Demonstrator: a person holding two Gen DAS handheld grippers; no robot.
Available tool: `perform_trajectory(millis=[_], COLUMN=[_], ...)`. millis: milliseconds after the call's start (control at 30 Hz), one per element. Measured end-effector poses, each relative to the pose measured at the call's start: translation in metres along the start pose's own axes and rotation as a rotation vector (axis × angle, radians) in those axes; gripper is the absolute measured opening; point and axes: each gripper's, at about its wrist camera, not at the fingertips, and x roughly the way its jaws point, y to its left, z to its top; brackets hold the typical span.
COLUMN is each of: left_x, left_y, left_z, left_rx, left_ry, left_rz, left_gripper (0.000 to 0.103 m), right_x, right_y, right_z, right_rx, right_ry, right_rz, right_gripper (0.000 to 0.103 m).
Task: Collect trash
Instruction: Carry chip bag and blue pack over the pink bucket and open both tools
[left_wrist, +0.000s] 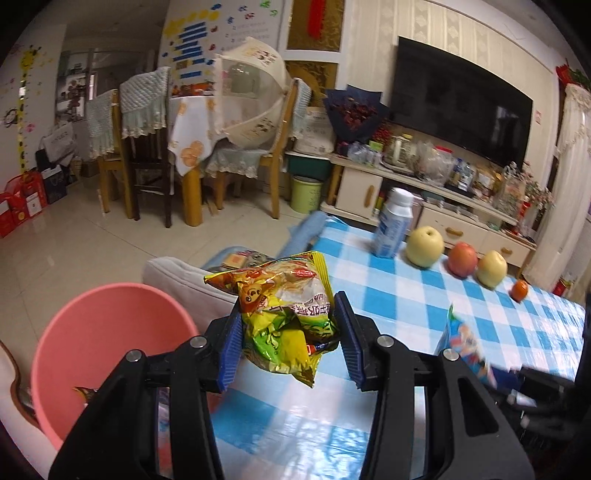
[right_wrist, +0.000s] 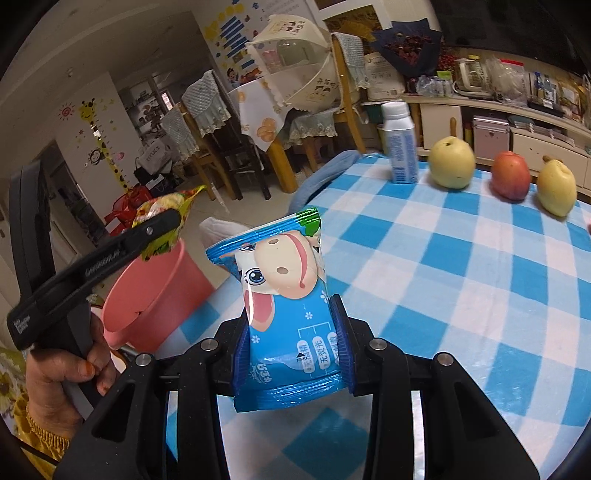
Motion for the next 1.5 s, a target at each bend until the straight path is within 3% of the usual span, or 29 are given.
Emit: perform_trajectory(millis=[400,733,1367,1400,1433,1467,1500], left_x=[-0.010,-0.016,-0.010,-0.009,-0.007,-0.006,-0.006], left_y=[0.061,0.110,0.154,0.155,0.155,0.156,0.155], left_z=[0.014,0.018,0.016,0.016,0.016,0.016,0.016], left_rx=[-0.072,-0.162,-0.264,-0.262,-0.258,-0.254,-0.250], left_ry=[-0.003,0.005,0.031,0.039,0.046,0.045,0.042], left_rz=[0.112,0.192,0.239,0.254,0.287,0.311,0.323], left_gripper=[0.048,0.048,0.049,0.055,0.069,0.075,0.081], right_x=[0.045,0.085,0.136,0.141,0.145,0.146,0.145], right_y=[0.090,0.154,0.194,0.195,0.195,0.195,0.194], right_z=[0.008,0.017,0.018,0.017,0.015,0.015,0.014], right_rx=[-0.040,-0.119,-0.168,-0.174,-0.181,-0.182,-0.182], right_ry=[0.034,0.076,0.132,0.144,0.152,0.150,0.137], right_rz=[0.106,0.136,0.119,0.114,0.099,0.087,0.077], right_gripper=[0.040,0.040,0.042,0.042,0.051,0.062,0.067])
